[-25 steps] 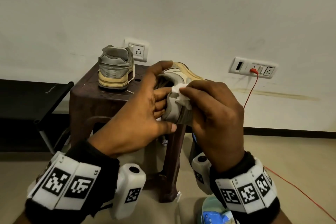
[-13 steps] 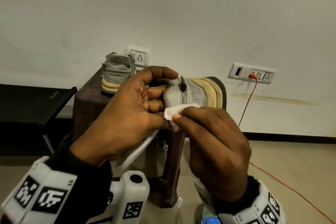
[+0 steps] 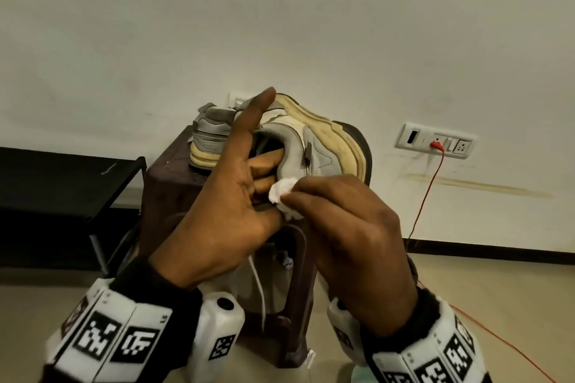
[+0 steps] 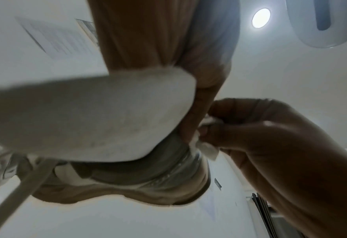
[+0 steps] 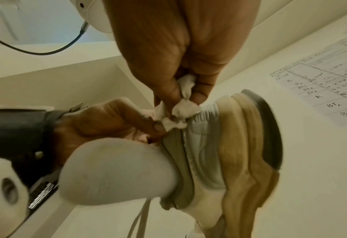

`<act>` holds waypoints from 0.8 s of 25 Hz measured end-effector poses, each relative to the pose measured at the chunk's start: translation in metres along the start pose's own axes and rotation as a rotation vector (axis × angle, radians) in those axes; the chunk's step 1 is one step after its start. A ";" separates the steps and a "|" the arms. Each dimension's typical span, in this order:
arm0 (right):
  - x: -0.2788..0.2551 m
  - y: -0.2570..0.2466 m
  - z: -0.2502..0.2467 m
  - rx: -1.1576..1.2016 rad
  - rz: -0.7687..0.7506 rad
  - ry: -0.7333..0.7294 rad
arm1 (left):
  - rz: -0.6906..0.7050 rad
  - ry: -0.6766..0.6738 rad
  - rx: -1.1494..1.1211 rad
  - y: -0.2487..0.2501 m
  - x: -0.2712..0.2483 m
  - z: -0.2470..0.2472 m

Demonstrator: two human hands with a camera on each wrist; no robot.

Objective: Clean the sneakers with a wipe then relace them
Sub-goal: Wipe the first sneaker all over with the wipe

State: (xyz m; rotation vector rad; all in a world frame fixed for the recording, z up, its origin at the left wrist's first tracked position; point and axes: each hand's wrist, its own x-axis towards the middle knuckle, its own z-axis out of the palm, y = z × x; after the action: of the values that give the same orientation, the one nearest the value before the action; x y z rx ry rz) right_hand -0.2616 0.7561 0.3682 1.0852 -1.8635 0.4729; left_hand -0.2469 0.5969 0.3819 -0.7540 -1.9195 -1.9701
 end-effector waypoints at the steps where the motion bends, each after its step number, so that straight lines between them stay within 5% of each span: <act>1: -0.004 -0.001 0.001 0.008 -0.015 0.008 | 0.002 0.013 -0.008 0.002 0.000 -0.002; 8: 0.026 0.000 -0.001 0.035 0.084 0.110 | -0.055 -0.001 0.106 0.014 -0.012 -0.010; 16: -0.002 -0.042 0.003 0.047 -0.055 0.029 | -0.123 0.036 0.079 0.036 -0.033 -0.036; 20: 0.027 -0.032 0.000 0.117 0.075 0.094 | -0.178 -0.018 0.104 0.040 -0.044 -0.042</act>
State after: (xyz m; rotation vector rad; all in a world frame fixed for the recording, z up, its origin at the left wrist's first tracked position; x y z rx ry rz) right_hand -0.2408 0.7255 0.3874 1.0533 -1.8169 0.6727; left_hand -0.1957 0.5464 0.3918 -0.5935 -2.1475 -1.9494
